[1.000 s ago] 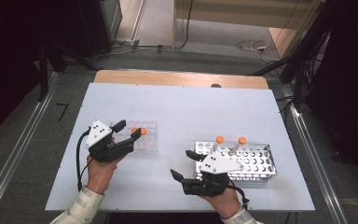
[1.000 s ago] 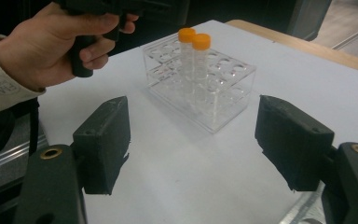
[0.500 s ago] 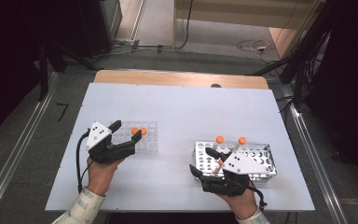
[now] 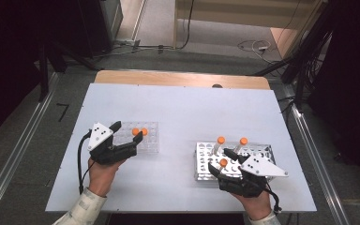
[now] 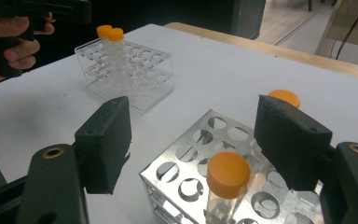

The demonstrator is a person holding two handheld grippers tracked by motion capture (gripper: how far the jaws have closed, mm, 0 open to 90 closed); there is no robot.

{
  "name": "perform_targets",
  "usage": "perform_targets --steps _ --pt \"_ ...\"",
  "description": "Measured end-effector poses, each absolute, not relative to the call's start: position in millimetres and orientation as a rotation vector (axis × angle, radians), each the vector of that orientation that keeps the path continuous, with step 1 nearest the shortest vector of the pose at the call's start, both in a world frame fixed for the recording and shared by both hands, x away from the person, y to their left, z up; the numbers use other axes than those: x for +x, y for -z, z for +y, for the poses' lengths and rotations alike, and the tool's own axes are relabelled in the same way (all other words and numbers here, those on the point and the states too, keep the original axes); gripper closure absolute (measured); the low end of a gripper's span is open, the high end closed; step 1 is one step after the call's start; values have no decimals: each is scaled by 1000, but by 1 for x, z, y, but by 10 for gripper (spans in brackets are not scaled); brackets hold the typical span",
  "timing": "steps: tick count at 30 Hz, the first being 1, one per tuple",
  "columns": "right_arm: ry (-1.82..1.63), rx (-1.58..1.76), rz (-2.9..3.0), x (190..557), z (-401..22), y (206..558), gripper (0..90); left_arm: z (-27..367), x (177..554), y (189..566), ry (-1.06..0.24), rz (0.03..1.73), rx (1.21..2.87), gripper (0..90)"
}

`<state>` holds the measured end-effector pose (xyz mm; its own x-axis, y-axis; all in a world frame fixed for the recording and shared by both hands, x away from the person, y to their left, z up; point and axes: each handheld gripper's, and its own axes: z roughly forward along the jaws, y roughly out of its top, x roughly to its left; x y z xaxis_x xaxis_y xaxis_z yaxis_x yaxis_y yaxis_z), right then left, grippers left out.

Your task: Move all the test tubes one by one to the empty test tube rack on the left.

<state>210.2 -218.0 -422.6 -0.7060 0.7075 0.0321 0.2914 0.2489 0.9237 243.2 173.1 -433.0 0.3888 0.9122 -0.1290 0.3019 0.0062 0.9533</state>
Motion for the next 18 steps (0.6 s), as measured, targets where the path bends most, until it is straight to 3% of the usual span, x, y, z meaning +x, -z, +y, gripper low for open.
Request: perform_targets --steps 18 --pt "-1412 917 2118 211 -227 448 324 174 245 434 -672 1138 1544 110"
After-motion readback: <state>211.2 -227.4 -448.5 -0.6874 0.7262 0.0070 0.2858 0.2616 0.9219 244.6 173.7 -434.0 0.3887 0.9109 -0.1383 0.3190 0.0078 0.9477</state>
